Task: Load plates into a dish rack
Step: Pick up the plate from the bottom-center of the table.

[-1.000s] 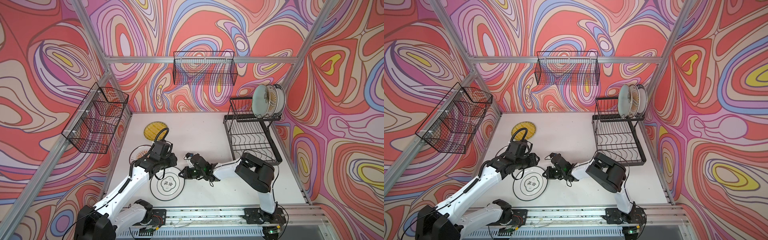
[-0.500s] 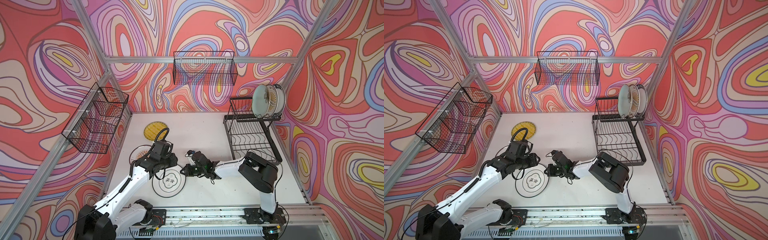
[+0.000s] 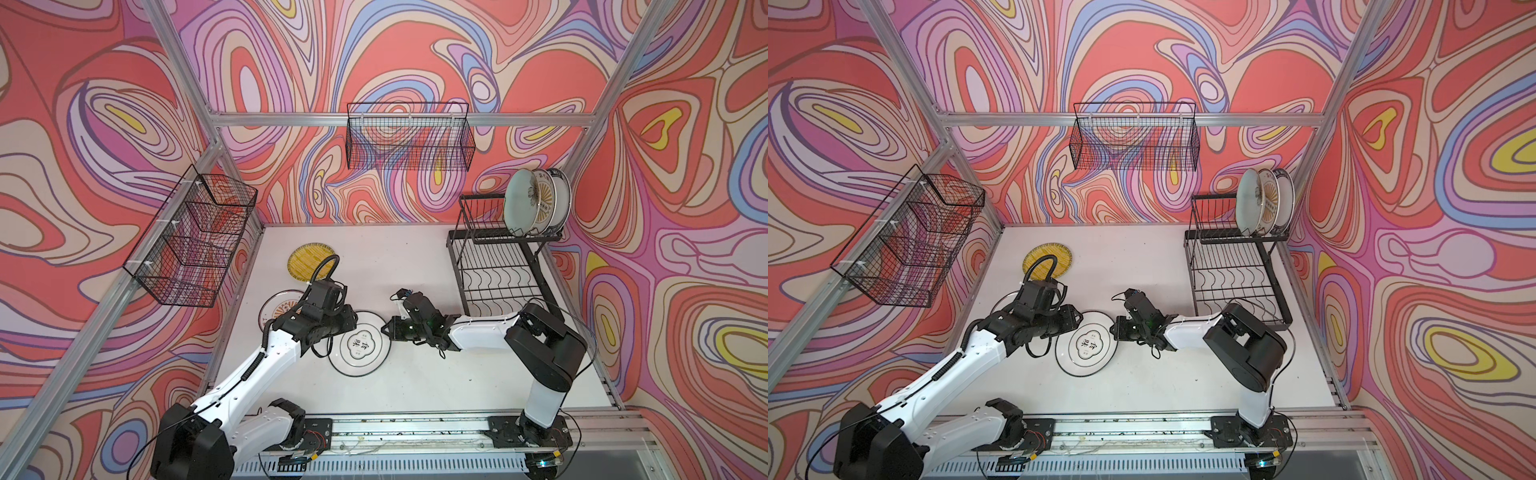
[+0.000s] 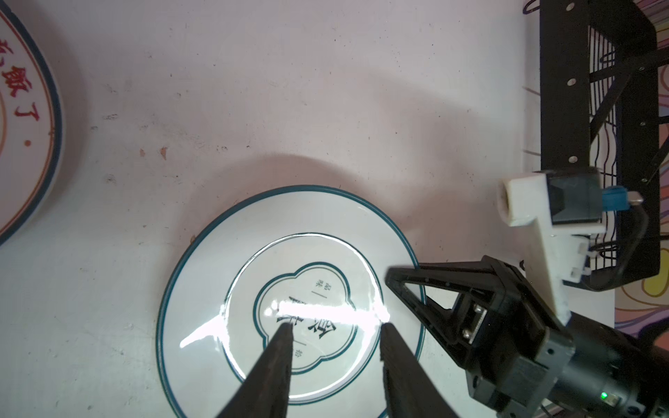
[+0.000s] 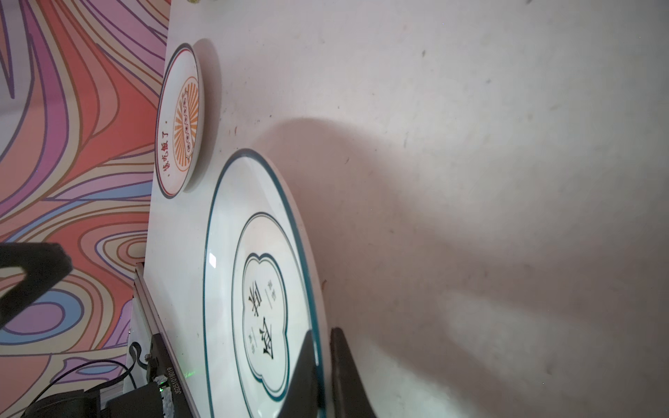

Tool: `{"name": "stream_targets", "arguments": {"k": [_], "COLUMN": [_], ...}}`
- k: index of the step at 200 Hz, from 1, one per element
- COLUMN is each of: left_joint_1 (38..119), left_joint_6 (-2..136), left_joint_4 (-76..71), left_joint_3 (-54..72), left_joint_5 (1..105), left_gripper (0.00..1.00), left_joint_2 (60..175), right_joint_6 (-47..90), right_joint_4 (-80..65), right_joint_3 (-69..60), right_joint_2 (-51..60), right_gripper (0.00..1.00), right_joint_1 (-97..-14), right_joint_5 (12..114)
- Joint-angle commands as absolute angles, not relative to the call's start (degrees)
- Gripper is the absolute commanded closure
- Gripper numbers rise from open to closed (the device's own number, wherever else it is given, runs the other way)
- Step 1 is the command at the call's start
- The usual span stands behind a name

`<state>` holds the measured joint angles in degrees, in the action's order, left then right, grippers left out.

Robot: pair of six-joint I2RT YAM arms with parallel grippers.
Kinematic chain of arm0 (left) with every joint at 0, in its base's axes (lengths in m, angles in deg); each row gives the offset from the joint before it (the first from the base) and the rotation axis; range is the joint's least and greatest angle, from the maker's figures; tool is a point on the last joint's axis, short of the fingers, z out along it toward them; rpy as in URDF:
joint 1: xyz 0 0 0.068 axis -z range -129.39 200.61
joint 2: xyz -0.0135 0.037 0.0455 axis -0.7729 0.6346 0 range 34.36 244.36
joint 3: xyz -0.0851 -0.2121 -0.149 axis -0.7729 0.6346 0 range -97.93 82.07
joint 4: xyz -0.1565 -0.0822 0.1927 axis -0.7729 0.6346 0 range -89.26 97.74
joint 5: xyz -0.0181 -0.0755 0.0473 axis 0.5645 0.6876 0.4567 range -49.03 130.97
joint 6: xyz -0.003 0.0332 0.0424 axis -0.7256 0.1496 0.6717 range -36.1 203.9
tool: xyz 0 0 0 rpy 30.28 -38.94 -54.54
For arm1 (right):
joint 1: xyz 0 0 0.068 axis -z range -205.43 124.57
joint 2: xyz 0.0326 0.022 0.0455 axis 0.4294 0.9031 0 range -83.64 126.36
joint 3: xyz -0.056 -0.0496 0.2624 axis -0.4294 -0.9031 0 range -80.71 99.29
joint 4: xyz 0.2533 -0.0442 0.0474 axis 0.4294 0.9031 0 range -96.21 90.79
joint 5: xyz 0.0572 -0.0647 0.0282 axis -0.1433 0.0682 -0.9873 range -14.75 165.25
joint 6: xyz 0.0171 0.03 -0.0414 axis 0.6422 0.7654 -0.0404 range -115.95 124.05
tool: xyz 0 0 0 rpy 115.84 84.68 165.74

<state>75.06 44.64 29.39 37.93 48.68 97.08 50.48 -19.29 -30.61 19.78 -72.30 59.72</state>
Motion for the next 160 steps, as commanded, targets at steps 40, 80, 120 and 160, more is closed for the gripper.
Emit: {"name": "stream_targets", "arguments": {"k": [40,80,120,160], "left_joint_1": [75.41,75.49,75.58,75.58], "left_joint_6": [43.74,43.73,43.44,41.14], "left_joint_4": [28.69,28.19,27.23,19.08], "left_joint_3": [36.48,36.66,37.04,40.85], "left_joint_5": [49.32,49.57,50.43,56.14], "left_gripper": [0.56,0.57,0.56,0.56], "left_joint_2": [97.91,98.15,97.94,97.37], "right_joint_6": [48.45,48.1,47.57,46.28], "right_joint_4": [-19.83,-19.85,-19.06,-17.15], "right_joint_3": [-34.1,-36.6,-39.31,-41.38], "right_joint_2": [12.02,7.34,2.43,-3.62], "right_gripper": [1.0,1.0,1.0,1.0], "right_joint_1": [-66.93,-63.49,-59.46,-55.97], "right_joint_5": [59.33,58.14,57.38,56.97]}}
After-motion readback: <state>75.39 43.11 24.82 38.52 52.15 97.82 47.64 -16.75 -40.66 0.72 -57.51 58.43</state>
